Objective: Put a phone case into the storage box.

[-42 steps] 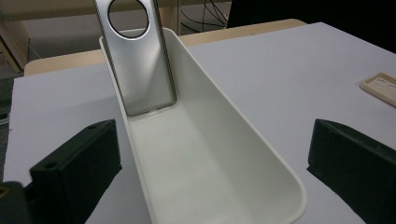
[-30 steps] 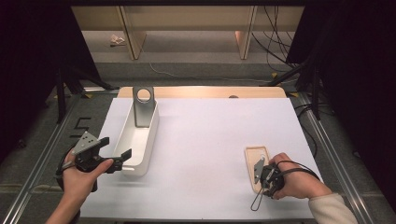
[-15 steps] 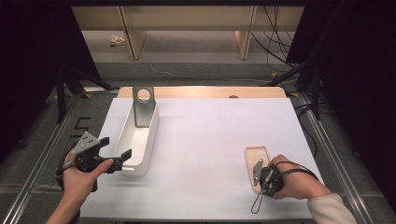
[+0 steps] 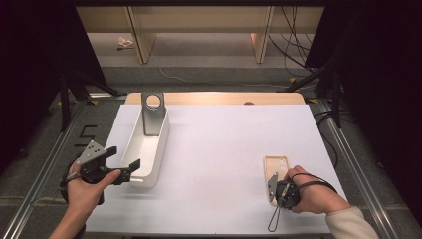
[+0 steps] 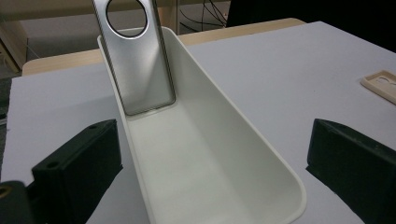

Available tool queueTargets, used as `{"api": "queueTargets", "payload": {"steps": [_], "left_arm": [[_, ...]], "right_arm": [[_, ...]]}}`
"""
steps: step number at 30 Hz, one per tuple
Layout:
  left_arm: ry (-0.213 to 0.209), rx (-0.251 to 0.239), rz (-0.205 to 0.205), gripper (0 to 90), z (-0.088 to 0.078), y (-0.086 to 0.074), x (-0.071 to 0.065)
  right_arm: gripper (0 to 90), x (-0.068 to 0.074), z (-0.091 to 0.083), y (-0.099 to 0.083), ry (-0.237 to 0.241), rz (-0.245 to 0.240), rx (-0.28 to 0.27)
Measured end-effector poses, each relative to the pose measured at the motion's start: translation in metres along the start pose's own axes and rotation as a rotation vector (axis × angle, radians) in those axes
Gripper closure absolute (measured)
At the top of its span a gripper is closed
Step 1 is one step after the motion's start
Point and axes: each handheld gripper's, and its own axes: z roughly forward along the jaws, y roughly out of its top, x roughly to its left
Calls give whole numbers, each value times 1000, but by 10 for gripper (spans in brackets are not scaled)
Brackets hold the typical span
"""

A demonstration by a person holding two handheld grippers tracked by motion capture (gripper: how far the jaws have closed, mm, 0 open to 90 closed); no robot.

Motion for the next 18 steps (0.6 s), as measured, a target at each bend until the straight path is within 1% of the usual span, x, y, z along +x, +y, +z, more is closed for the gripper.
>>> {"api": "queueTargets", "payload": {"steps": [1,3,11,17,18], "left_arm": [[0,0,0,25,0,0,0],[0,1,1,25,0,0,0],[0,0,0,27,0,0,0],[0,-1,-1,28,0,0,0],[0,-2,-1,28,0,0,0]], "right_arm": [[844,1,0,0,4,2,1],[861,1,0,0,5,-11,0],[871,2,-1,0,8,-15,3],[876,1,-1,-1,6,-32,-10],[878,2,-1,-1,5,-29,-11]]}}
